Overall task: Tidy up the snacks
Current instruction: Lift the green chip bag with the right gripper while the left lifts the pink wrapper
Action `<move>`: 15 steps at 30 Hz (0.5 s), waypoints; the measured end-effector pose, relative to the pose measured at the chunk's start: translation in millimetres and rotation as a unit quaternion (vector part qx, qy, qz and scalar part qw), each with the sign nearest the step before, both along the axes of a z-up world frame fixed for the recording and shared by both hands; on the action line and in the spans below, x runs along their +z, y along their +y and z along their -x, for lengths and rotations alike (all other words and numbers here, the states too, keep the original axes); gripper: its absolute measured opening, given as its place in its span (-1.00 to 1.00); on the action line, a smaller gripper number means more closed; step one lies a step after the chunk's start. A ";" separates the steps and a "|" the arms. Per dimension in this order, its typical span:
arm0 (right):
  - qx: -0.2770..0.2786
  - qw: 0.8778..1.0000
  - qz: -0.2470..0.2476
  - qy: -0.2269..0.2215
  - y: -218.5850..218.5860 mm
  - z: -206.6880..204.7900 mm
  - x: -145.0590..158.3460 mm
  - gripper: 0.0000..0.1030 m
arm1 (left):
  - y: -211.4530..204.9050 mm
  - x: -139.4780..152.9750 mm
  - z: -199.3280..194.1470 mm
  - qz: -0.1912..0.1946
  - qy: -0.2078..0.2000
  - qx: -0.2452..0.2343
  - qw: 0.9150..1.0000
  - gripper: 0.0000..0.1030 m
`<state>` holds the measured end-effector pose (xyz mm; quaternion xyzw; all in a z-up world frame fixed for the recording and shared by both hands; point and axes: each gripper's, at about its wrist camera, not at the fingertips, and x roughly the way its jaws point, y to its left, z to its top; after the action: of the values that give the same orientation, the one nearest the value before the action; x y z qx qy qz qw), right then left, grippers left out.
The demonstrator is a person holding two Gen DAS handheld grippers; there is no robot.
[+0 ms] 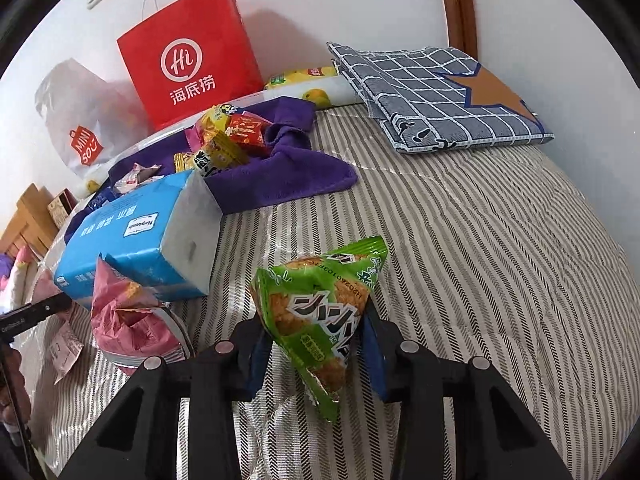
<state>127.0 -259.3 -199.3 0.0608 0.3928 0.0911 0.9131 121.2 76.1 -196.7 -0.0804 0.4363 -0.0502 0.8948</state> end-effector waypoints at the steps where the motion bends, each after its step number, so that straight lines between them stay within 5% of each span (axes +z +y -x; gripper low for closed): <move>1: 0.000 1.000 -0.003 0.002 -0.2 -0.3 -0.5 -0.26 | -0.5 -0.5 0.2 -0.002 -0.006 0.003 1.000 -0.44; 15: 0.000 1.000 0.013 0.004 4.4 -1.4 -1.5 -0.27 | -2.1 -3.4 4.1 -0.010 -0.030 0.011 0.999 -0.44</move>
<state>128.4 -254.9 -200.8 0.0490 0.3979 0.0859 0.9121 117.1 73.9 -200.1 -0.0746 0.4090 -0.0383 0.9087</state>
